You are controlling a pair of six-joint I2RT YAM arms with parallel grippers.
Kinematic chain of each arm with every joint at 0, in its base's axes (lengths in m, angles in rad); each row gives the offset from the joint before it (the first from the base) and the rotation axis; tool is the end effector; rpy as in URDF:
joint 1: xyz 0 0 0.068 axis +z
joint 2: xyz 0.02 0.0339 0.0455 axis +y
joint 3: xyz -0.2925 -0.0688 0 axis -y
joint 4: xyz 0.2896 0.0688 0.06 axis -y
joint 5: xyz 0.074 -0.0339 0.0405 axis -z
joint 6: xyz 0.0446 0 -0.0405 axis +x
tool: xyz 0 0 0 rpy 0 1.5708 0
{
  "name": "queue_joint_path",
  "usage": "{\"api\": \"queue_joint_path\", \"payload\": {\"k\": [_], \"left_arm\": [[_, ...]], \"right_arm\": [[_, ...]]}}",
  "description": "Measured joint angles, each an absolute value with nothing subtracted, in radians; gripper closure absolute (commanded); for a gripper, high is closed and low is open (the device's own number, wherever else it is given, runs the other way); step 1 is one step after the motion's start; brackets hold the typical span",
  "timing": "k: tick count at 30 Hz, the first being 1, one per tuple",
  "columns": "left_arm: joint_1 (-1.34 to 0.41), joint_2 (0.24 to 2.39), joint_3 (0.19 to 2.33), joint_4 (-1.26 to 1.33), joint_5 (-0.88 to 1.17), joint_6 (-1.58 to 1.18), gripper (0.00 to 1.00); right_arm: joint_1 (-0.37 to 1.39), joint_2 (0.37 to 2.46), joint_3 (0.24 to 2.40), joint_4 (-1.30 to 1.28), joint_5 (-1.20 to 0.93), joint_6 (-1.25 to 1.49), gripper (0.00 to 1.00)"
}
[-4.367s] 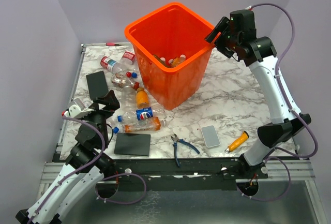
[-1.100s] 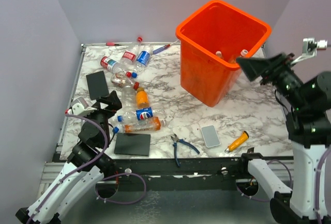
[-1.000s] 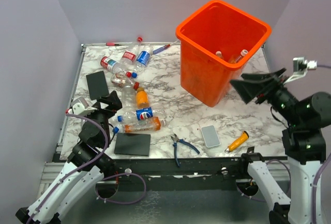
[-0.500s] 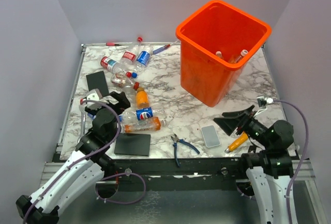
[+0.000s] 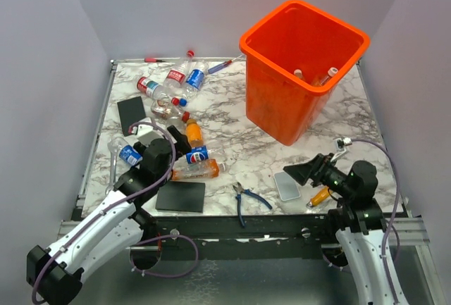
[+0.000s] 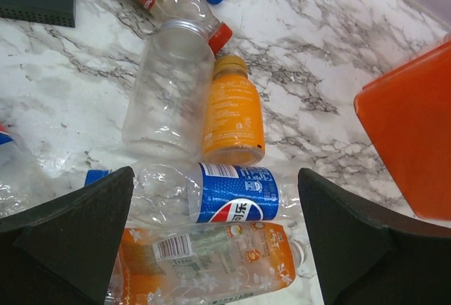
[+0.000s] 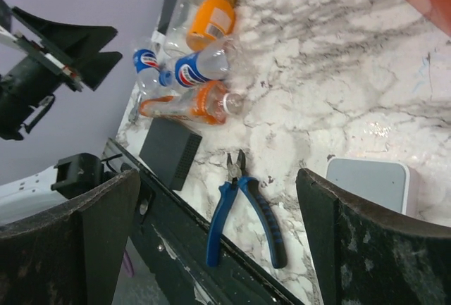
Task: Put the plastic bottles in the bin
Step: Pick up the plastic bottle at the center of the board.
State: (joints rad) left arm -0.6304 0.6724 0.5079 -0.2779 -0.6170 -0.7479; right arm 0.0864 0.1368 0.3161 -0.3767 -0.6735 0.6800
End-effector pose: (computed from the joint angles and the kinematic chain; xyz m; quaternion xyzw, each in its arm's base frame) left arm 0.1658 -0.0891 0.2602 -0.2094 0.7942 -0.1260 0.5564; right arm 0.1084 0.0373 0.2427 0.0131 0.7593 0.4607 0.4594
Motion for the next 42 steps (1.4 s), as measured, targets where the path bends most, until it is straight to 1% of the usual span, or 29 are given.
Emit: {"api": "queue_joint_path", "payload": {"k": [2,6,9,11,17,26,33,38,42], "left_arm": [[-0.63,0.703,0.53,-0.299,-0.593,-0.738,0.01],[-0.631,0.834,0.637,-0.347,-0.485,-0.642,0.01],[-0.648,0.955,0.729,-0.399,-0.401,-0.541,0.01],[-0.678,0.997,0.757,-0.427,-0.371,-0.489,0.01],[-0.843,1.042,0.793,-0.509,-0.359,-0.385,0.01],[-0.956,1.209,0.818,-0.533,-0.393,-0.365,0.01],[-0.982,1.329,0.818,-0.54,-0.511,-0.419,0.01],[-0.982,1.41,0.818,-0.514,-0.581,-0.45,0.01],[-0.981,1.503,0.818,-0.495,-0.599,-0.464,0.07]], "right_arm": [[0.108,0.212,0.303,-0.353,-0.651,0.678,0.07],[0.126,0.409,0.304,-0.282,-0.619,0.672,0.06],[0.126,0.49,0.304,-0.207,-0.62,0.677,0.05],[0.126,0.511,0.308,-0.157,-0.633,0.68,0.05],[0.13,0.519,0.34,-0.124,-0.698,0.656,0.05],[0.144,0.519,0.343,-0.162,-0.712,0.629,0.05],[0.144,0.487,0.34,-0.17,-0.713,0.628,0.05],[0.144,0.445,0.34,-0.219,-0.713,0.609,0.04],[0.145,0.434,0.34,-0.241,-0.714,0.608,0.04]]}}
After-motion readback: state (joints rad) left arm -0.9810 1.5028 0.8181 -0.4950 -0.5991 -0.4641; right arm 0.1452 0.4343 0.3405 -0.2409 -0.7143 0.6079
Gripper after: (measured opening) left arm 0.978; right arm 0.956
